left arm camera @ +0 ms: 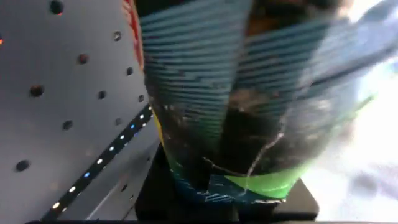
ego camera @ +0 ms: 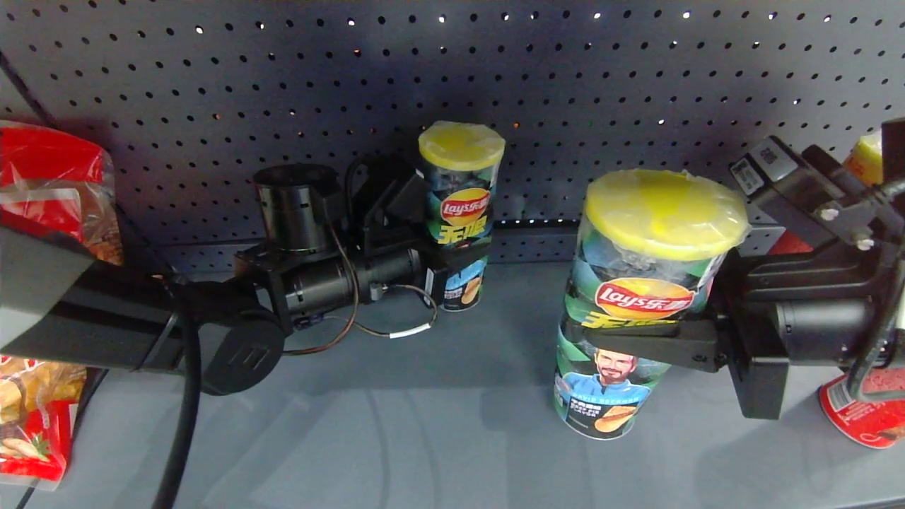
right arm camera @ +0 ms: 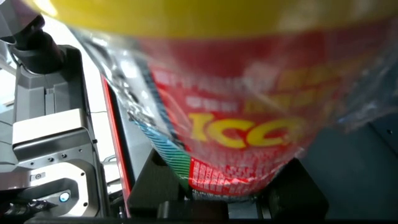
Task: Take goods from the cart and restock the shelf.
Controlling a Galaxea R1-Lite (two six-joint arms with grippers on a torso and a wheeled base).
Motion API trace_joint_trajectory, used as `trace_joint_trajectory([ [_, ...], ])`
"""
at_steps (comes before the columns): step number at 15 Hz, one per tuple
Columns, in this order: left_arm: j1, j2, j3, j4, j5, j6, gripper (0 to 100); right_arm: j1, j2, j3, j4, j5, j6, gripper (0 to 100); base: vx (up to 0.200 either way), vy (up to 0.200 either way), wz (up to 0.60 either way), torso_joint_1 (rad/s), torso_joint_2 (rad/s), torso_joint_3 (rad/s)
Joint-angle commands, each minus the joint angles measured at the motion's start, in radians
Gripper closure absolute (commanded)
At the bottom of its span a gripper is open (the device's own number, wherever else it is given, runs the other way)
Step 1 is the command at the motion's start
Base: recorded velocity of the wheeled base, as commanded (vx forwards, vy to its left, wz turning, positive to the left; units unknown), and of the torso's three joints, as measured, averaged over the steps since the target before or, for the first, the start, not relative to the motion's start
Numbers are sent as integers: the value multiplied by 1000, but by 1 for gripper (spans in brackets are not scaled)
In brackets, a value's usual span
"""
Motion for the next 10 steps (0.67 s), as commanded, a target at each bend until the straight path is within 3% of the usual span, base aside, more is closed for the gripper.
trace_joint_trajectory([
  [1, -17, -77, 52, -3, 0, 1, 100, -10, -1, 0, 0, -1, -1, 100, 0, 0, 0, 0, 0, 0],
  [4, -72, -234, 193, 0, -2, 1, 100, -21, 8, -1, 0, -1, -1, 100, 0, 0, 0, 0, 0, 0],
  [10, -83, -450, 431, 10, -11, 1, 100, -105, 34, -1, 0, -25, 1, 100, 0, 0, 0, 0, 0, 0],
])
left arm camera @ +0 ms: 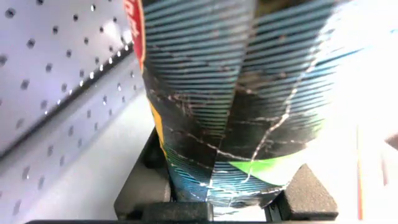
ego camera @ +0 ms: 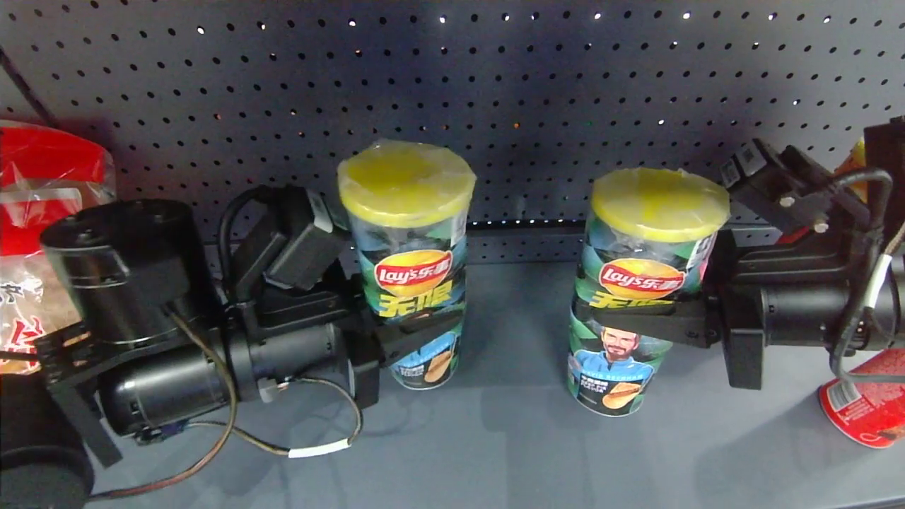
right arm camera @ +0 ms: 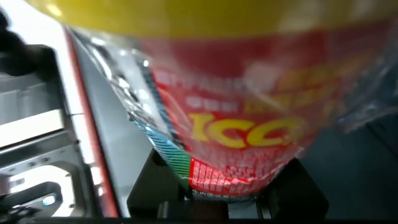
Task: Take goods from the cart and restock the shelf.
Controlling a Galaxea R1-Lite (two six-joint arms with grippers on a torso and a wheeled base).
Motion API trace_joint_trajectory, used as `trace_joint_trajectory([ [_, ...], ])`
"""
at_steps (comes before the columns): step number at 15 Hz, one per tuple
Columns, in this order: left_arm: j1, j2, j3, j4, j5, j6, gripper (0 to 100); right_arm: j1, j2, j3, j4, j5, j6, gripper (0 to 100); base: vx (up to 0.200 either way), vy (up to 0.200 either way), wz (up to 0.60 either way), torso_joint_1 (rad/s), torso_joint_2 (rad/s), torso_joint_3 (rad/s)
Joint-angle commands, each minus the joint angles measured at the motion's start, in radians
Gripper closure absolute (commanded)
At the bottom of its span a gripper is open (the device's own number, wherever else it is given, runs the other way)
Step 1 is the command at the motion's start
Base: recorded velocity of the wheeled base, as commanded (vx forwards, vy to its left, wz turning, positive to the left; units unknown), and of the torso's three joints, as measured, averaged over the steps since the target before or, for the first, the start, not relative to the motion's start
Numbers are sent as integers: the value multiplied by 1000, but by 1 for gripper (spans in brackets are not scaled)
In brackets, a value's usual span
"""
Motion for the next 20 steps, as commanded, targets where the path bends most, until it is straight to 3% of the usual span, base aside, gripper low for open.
trace_joint_trajectory([
  [1, -23, -112, 67, 22, -1, 1, 100, -26, 11, -2, 0, -6, 1, 100, 0, 0, 0, 0, 0, 0],
  [8, -164, -53, 76, 24, 5, -13, 100, -29, 46, -102, 0, -9, 16, 100, 0, 0, 0, 0, 0, 0],
  [20, -230, 86, 13, 25, 16, -33, 100, -31, 55, -131, 0, -9, 18, 100, 0, 0, 0, 0, 0, 0],
])
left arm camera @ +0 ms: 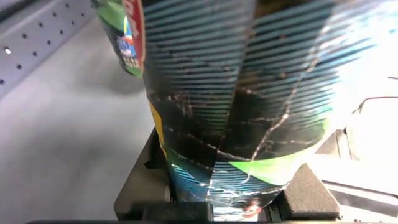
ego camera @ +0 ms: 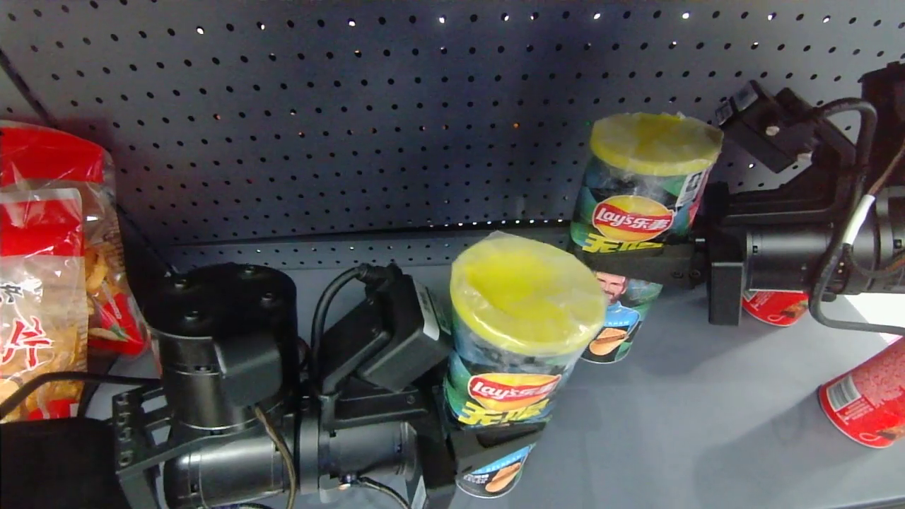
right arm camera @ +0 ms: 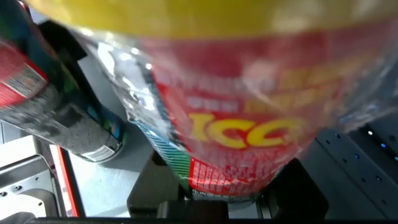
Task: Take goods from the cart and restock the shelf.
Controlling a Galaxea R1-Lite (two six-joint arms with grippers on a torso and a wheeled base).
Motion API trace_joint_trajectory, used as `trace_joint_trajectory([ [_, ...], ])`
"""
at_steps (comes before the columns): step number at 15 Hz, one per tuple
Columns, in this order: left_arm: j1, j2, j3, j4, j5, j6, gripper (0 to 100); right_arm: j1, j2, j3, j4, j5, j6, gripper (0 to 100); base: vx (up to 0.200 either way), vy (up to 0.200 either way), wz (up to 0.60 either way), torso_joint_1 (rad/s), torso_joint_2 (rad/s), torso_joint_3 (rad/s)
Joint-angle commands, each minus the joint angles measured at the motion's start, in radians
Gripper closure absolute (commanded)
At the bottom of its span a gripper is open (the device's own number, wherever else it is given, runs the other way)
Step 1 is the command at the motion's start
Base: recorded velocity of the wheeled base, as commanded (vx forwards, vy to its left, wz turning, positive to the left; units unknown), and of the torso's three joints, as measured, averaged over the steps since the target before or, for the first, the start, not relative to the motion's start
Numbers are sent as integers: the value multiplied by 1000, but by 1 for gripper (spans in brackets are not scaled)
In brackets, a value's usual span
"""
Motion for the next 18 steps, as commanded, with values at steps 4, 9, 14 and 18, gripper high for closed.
trace_joint_trajectory([
  [4, -47, 5, 6, -2, 31, -32, 100, 1, 2, 0, 0, 1, 1, 100, 0, 0, 0, 0, 0, 0],
  [9, -34, 3, 52, -3, 33, -32, 100, -1, -1, 3, 0, 1, 1, 100, 0, 0, 0, 0, 0, 0],
  [14, -30, 8, 54, -3, 63, -69, 100, 1, -1, 3, 0, 1, 1, 100, 0, 0, 0, 0, 0, 0],
  [18, -5, 6, 41, -8, 68, -68, 100, 1, 0, 5, 0, 1, 1, 100, 0, 0, 0, 0, 0, 0],
])
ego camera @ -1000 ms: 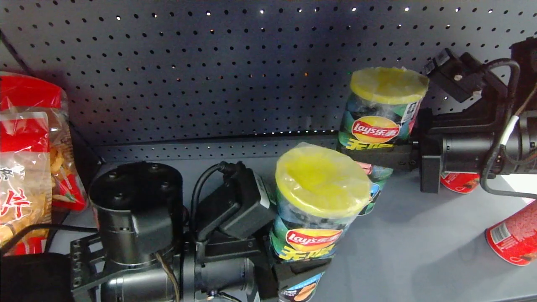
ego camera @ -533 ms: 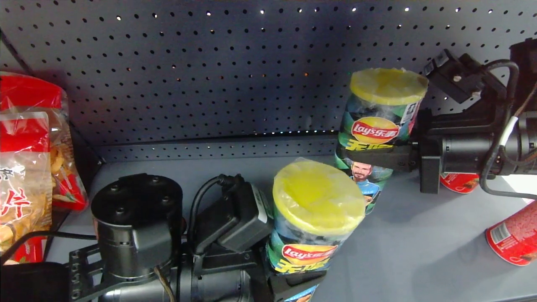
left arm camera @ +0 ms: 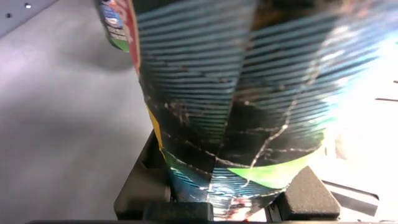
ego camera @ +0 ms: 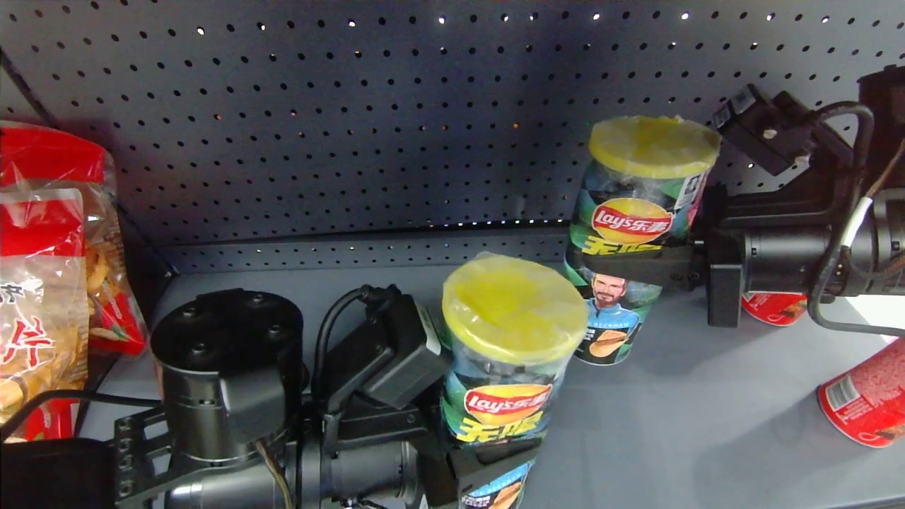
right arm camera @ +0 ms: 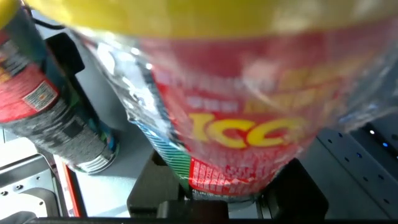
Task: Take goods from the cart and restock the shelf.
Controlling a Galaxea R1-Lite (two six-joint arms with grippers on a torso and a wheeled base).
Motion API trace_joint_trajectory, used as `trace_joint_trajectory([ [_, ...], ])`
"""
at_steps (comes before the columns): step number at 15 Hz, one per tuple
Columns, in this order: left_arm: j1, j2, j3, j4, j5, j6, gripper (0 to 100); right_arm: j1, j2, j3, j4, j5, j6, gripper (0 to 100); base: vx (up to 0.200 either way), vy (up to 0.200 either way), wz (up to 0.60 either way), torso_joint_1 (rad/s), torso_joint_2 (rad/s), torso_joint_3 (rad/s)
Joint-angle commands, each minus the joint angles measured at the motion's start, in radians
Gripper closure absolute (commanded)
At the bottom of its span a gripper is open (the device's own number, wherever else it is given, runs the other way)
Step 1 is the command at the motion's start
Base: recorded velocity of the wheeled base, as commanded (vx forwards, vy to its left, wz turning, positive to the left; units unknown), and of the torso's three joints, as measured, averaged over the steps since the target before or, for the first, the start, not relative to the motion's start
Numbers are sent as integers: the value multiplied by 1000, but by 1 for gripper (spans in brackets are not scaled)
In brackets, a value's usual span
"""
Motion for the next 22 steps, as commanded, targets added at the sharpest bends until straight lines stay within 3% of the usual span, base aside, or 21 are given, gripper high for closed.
trace_joint_trajectory([
  [1, 7, 2, -15, -2, 1, 0, 100, 0, 0, 0, 0, 1, -1, 100, 0, 0, 0, 0, 0, 0],
  [10, 11, 25, -23, 0, 1, 5, 100, 0, 0, 0, 0, 1, -1, 100, 0, 0, 0, 0, 0, 0],
  [11, 11, 25, -22, 0, 1, 3, 0, 0, 0, 2, 0, 1, -1, 100, 0, 0, 0, 0, 0, 0],
  [19, 11, -7, 5, 0, 1, 3, 0, 0, 2, 2, -1, 1, -1, 100, 0, 0, 0, 0, 0, 0],
  [22, 11, -64, 100, 0, 1, 5, 0, 0, 3, 0, -1, 1, -1, 100, 0, 0, 0, 0, 0, 0],
])
